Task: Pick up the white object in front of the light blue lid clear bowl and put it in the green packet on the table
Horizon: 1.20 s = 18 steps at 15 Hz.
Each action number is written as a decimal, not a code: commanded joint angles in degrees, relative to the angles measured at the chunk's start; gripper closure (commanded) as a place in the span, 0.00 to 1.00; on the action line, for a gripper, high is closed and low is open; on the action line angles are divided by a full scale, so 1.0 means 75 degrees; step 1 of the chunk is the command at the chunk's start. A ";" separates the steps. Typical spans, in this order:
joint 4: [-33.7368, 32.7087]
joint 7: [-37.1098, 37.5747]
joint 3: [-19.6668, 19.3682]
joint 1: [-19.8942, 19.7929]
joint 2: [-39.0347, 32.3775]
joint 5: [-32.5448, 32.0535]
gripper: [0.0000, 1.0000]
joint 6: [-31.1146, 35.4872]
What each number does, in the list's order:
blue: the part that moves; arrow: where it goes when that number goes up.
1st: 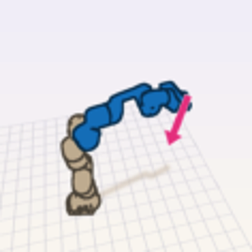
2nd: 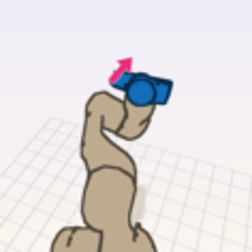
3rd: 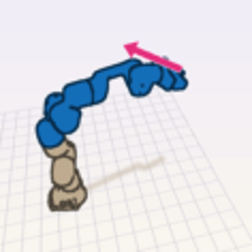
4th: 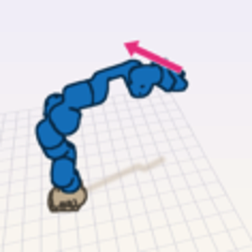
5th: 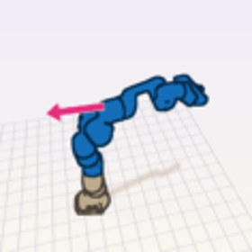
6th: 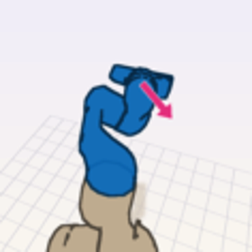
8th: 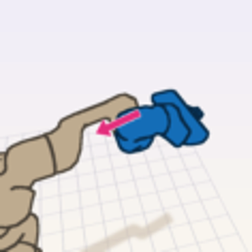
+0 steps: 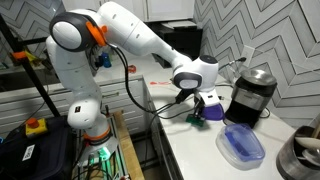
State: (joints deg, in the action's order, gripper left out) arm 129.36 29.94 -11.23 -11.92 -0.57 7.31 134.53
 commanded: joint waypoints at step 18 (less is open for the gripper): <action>0.0106 -0.1546 -0.0080 -0.0054 0.0101 0.1869 0.38 -0.0802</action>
State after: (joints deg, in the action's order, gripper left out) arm 129.70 20.59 -11.29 -11.97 -0.83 18.87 130.09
